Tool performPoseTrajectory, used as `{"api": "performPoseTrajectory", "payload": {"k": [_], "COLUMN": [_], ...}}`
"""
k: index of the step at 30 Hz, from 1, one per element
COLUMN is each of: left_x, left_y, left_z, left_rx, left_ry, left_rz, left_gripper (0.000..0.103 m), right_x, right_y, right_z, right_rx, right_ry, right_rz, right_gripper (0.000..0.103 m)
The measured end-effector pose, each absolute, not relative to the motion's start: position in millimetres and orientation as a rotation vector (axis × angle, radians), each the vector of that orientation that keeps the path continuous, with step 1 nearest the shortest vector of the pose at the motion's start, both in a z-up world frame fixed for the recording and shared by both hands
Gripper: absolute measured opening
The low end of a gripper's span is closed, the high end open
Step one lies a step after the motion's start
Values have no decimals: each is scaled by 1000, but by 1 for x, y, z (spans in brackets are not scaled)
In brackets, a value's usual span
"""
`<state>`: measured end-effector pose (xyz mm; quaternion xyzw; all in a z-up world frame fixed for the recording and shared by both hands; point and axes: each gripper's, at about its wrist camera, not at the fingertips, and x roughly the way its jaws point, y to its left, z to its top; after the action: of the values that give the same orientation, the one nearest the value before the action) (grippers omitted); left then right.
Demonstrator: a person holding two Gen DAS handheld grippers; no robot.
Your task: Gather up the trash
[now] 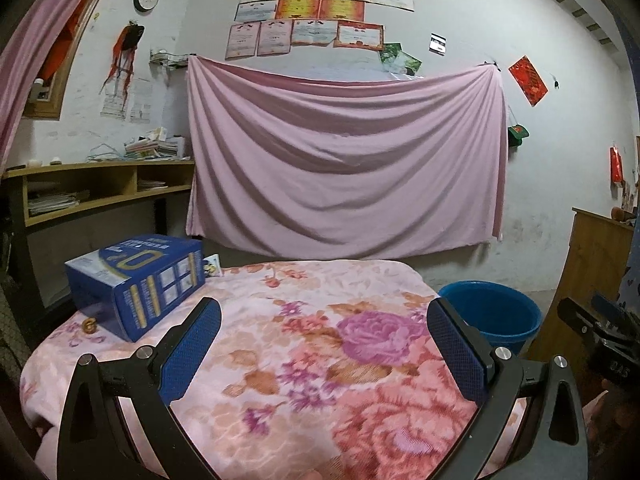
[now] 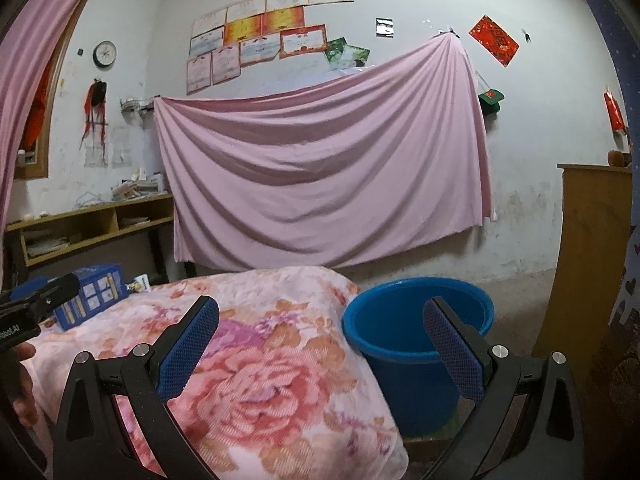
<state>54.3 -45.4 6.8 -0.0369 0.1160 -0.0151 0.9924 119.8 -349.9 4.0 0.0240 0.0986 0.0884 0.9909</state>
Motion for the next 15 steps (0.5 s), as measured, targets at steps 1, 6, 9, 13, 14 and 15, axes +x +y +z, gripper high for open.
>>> {"api": "performPoseTrajectory", "payload": {"k": [1, 6, 9, 13, 14, 15], "left_x": [51, 43, 40, 39, 40, 40], "left_y": [-44, -39, -38, -38, -38, -38], "left_z": [5, -1, -3, -2, -2, -2], "left_rx": [-73, -75, -76, -76, -78, -79], "left_ry": [233, 238, 240, 237, 237, 237], "left_rz": [-27, -19, -16, -13, -12, -12], "left_gripper": [101, 101, 101, 101, 101, 101], "right_x": [118, 108, 105, 104, 104, 104], "right_y": [-348, -338, -335, -333, -333, -333], "right_z": [3, 0, -1, -2, -2, -2], "right_rx": [44, 31, 28, 20, 18, 16], "right_ry": [204, 209, 205, 205, 204, 203], "right_rz": [177, 179, 179, 179, 179, 180], "right_gripper": [103, 103, 103, 103, 103, 103]}}
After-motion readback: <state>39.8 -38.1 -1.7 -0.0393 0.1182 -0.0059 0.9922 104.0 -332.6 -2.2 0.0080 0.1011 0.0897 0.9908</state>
